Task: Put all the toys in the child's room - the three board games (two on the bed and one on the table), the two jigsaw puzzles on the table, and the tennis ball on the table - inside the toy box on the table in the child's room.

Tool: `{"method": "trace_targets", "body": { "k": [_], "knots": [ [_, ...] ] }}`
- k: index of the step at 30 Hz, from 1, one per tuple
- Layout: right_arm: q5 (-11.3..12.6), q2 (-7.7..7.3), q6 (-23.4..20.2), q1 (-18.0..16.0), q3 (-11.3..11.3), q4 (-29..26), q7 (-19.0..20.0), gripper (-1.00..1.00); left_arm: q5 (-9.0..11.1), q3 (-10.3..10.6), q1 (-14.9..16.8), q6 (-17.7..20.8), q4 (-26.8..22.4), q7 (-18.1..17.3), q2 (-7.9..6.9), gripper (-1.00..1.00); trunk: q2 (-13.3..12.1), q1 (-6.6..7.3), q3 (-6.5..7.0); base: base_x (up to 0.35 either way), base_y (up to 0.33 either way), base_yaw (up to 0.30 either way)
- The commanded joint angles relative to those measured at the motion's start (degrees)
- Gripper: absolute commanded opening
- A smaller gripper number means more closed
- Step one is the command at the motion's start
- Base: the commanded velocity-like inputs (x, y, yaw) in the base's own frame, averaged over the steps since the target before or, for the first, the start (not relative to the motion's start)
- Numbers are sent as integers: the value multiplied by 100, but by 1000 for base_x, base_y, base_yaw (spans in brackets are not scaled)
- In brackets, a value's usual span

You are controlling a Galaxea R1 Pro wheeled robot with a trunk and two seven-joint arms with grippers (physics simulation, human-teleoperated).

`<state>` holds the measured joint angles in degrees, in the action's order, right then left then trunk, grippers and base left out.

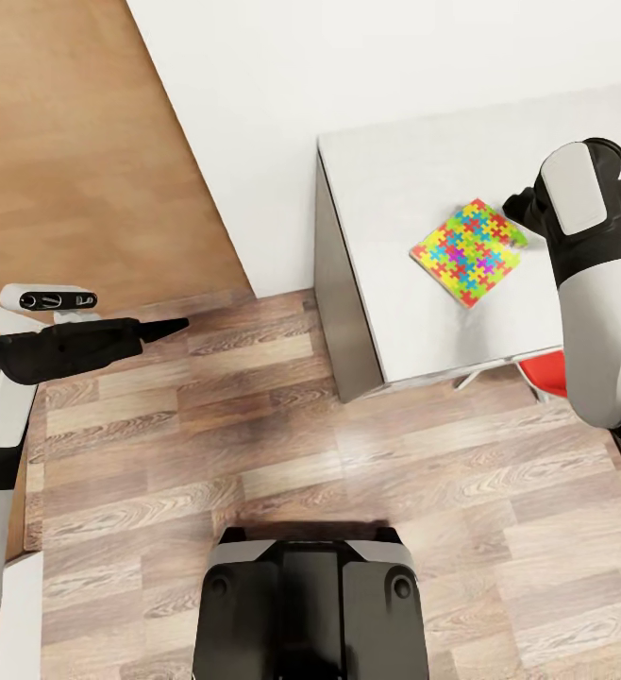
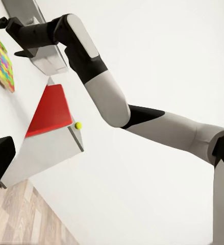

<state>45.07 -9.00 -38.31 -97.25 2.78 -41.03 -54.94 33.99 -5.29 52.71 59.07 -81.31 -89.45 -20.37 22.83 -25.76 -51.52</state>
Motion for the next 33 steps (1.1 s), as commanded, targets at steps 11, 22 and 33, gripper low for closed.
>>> {"method": "trace_targets", "body": {
  "k": [11, 22, 33],
  "knots": [
    [37, -5, -36, -3, 31, -7, -43, 100, -3, 11, 2, 61, 1, -19, -2, 100, 9, -2, -7, -47, 73, 0],
    [37, -5, -36, -4, 30, -6, -40, 100, -6, 16, 2, 61, 1, -19, 0, 100, 9, -2, -7, -122, 101, 0],
    [37, -5, -36, -2, 29, -6, -37, 100, -7, 19, 2, 61, 1, -19, -2, 100, 9, -2, -7, -99, 86, 0]
  ]
}}
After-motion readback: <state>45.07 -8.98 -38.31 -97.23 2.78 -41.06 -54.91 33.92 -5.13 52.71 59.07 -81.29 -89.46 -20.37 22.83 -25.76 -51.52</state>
